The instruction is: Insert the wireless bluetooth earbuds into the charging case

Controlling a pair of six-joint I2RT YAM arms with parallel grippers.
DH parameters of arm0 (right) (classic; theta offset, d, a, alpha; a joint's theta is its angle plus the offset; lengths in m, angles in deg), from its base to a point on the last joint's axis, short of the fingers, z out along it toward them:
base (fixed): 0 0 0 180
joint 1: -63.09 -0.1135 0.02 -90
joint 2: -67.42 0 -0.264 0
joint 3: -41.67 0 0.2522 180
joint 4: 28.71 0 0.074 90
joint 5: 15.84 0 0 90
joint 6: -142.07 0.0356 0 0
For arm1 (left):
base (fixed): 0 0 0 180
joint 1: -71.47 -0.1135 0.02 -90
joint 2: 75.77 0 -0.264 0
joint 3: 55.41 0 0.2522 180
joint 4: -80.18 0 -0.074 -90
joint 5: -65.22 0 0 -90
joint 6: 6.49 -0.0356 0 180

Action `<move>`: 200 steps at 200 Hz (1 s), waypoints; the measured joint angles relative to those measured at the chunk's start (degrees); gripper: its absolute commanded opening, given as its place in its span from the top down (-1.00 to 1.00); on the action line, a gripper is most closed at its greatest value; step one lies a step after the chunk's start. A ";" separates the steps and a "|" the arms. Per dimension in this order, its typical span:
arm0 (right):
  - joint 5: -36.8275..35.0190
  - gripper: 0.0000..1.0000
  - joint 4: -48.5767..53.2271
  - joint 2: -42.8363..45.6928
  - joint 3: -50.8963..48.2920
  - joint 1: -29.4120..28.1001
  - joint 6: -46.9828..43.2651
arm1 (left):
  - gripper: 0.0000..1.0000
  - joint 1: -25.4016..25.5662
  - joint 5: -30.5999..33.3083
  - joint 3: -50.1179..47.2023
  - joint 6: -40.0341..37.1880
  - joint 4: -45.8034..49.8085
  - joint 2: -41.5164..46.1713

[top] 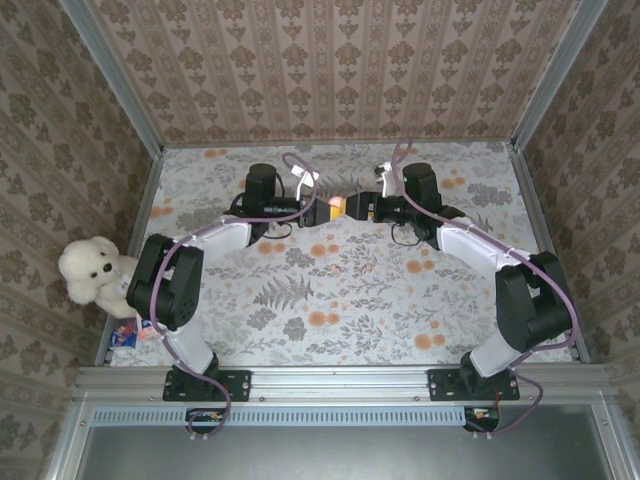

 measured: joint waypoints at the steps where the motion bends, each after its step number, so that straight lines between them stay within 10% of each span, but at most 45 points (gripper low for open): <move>1: 0.00 -0.37 -0.04 -0.02 0.00 0.00 0.02 | 0.85 0.00 0.04 0.00 -0.04 0.04 0.00; 200: -3.45 -0.35 -1.57 5.68 -3.65 1.25 4.35 | 0.86 0.79 -1.73 0.02 -3.15 2.95 3.17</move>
